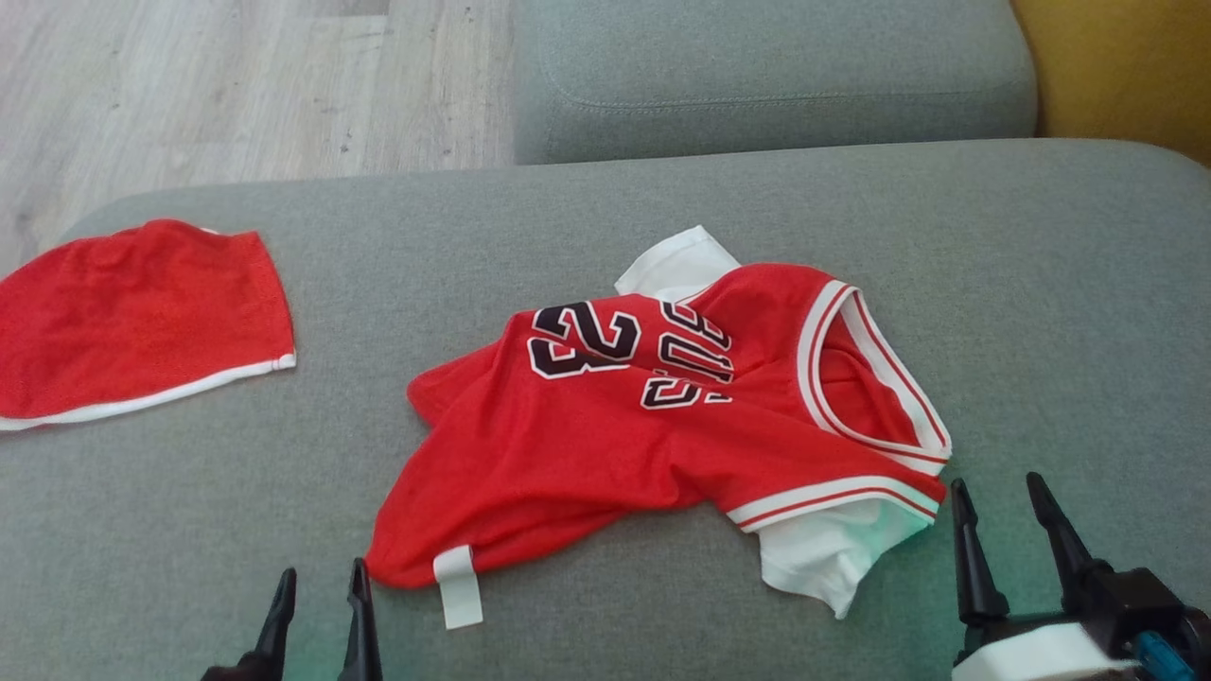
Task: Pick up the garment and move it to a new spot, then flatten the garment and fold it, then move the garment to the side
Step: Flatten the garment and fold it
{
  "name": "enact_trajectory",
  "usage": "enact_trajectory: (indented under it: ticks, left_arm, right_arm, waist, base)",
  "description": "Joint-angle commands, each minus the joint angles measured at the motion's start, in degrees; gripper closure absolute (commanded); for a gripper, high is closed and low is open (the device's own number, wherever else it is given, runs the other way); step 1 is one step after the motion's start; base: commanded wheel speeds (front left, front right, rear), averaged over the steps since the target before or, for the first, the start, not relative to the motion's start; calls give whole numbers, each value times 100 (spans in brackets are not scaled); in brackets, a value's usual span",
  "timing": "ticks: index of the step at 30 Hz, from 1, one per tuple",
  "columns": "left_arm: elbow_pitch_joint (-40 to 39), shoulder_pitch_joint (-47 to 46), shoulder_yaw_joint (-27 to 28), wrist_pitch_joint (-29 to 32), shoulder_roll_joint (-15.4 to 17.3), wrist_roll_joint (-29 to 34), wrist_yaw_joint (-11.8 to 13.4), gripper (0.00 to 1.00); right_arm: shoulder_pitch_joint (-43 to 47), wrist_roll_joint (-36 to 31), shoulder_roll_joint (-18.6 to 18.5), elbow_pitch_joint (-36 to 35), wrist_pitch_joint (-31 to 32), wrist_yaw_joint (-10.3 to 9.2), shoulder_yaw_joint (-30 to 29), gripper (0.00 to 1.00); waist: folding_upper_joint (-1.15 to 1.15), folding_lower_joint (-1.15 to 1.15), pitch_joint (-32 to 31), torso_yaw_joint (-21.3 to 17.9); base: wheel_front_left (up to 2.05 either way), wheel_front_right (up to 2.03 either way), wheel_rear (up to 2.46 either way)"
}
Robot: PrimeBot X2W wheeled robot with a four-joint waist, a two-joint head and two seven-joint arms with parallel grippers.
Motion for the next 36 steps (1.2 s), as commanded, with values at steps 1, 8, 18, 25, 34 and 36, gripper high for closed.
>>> enact_trajectory:
  ticks: [1, 8, 18, 25, 34, 36]
  left_arm:
    - [-139, -167, 241, -55, -15, 45, -19, 0]
    - [-156, -244, 251, -55, -23, 53, -125, 0]
    - [-360, -320, 223, -56, -25, 79, -148, 0]
    - [-432, -299, 157, -56, -25, 92, -164, 0]
    - [338, -468, -91, 105, 44, 80, -341, 0]
    - [452, -557, -124, 227, 69, 36, -363, 0]
  right_arm:
    - [-197, 52, -39, -153, -63, -4, 152, 0]
    - [-235, 51, -38, -121, -63, -4, 240, 0]
    - [-254, 92, -38, -87, -63, -4, 317, 0]
    - [-293, 181, -38, -164, -63, -4, 404, 0]
    - [-196, 620, -51, 341, 200, -4, 1147, 0]
    - [-256, 753, -79, 473, 399, -4, 1319, 0]
  waist:
    - [0, 0, -7, -9]
    - [0, 0, -17, -6]
    - [0, 0, -7, -33]
    - [0, 0, -24, -91]
    - [0, 0, 128, -168]
    - [0, 0, 218, -184]
  base:
    - [0, 0, 0]
    - [0, 0, 0]
    - [0, 0, 0]
    - [0, 0, 0]
    - [0, 0, 0]
    - [0, 0, 0]
